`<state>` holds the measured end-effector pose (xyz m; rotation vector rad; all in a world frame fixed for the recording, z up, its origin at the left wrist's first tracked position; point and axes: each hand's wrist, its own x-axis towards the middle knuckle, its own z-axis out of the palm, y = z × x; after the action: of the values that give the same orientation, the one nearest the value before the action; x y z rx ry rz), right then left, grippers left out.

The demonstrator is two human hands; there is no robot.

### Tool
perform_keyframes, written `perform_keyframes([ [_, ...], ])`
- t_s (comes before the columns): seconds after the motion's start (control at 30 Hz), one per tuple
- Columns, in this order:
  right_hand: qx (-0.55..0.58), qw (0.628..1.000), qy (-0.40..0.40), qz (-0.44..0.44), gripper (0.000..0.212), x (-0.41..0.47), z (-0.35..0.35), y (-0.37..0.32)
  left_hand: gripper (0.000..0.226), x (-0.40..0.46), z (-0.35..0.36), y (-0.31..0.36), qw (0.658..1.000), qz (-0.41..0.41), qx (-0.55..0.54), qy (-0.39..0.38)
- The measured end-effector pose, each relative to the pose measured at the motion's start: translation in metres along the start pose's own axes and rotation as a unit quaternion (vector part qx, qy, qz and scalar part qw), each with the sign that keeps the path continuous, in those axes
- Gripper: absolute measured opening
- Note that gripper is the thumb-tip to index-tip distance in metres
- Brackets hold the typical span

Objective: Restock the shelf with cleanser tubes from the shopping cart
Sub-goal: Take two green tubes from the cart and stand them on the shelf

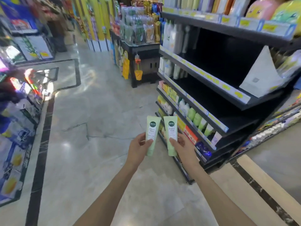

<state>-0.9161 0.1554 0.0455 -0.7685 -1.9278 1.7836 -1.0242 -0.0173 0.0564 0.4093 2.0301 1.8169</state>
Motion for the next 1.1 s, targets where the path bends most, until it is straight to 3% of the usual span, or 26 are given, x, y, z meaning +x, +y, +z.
perform_keyframes([
  [0.33,-0.020,0.999,0.034,0.003,0.025,0.152,0.047,-0.015,0.025,0.179,-0.012,0.008,1.000,0.006,-0.005,-0.021],
  [0.57,-0.011,0.991,0.134,0.022,0.018,0.232,0.082,-0.025,0.026,0.309,-0.022,0.016,0.991,0.020,0.025,-0.132],
  [0.7,-0.003,0.981,0.188,0.047,0.034,0.267,0.099,-0.027,0.026,0.369,-0.021,0.026,0.981,0.013,0.042,-0.189],
  [0.8,-0.003,0.971,0.231,0.062,0.035,0.289,0.106,-0.029,0.029,0.404,-0.013,0.032,0.972,0.006,0.055,-0.229],
  [1.1,0.009,0.937,0.334,0.102,0.038,0.371,0.084,-0.014,0.027,0.507,0.060,0.031,0.940,0.019,0.101,-0.327],
])
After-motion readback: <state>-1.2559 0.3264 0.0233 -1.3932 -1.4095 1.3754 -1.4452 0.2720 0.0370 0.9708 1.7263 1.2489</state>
